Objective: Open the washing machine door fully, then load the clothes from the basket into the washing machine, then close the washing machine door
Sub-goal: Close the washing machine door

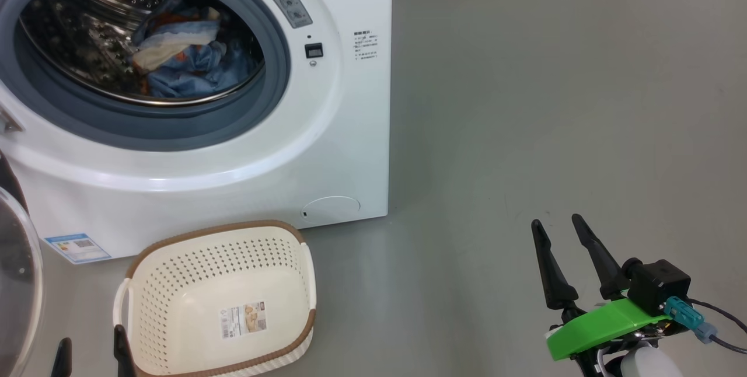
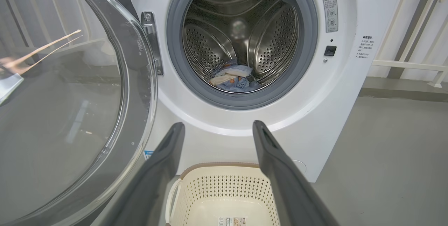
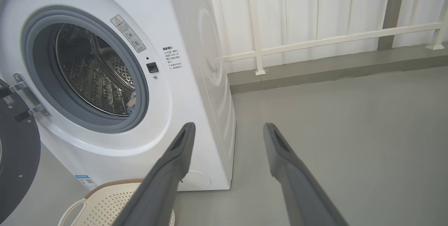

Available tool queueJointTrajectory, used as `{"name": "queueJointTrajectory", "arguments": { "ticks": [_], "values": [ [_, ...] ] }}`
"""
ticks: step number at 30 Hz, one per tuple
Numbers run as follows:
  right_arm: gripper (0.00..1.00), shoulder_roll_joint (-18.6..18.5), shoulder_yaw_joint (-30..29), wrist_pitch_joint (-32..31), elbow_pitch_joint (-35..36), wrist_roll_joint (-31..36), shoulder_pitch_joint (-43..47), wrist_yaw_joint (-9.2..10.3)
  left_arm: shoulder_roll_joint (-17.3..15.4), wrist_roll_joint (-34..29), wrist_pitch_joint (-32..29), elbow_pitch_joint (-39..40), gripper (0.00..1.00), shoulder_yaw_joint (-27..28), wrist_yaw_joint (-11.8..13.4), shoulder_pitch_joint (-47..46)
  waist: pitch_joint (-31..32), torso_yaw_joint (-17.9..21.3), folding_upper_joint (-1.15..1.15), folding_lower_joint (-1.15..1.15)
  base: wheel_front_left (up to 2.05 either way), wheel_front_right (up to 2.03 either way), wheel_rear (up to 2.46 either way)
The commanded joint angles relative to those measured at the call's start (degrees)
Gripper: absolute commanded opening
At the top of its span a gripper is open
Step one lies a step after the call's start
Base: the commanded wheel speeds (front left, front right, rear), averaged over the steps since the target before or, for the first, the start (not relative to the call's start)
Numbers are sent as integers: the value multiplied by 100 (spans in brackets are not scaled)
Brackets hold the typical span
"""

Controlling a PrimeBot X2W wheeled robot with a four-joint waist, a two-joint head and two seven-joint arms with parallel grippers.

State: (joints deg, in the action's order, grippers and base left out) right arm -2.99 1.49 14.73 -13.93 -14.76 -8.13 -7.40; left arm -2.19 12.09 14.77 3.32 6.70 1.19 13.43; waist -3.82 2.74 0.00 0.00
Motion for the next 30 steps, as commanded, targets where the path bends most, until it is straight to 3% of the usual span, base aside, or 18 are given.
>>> {"name": "queueJointTrajectory", "arguments": {
  "ticks": [1,16,30],
  "values": [
    [100,12,150,27,127,-17,-35,-9,-69,-31,23,108,100,164,-5,-227,7,-11,0,0,0,0,0],
    [100,12,360,27,181,57,-4,-9,-69,17,23,36,100,167,86,-203,95,-409,0,0,0,0,0],
    [100,12,563,27,175,152,-57,-9,-69,195,23,-58,100,284,231,-288,146,-1320,0,0,0,0,0]
  ]
}}
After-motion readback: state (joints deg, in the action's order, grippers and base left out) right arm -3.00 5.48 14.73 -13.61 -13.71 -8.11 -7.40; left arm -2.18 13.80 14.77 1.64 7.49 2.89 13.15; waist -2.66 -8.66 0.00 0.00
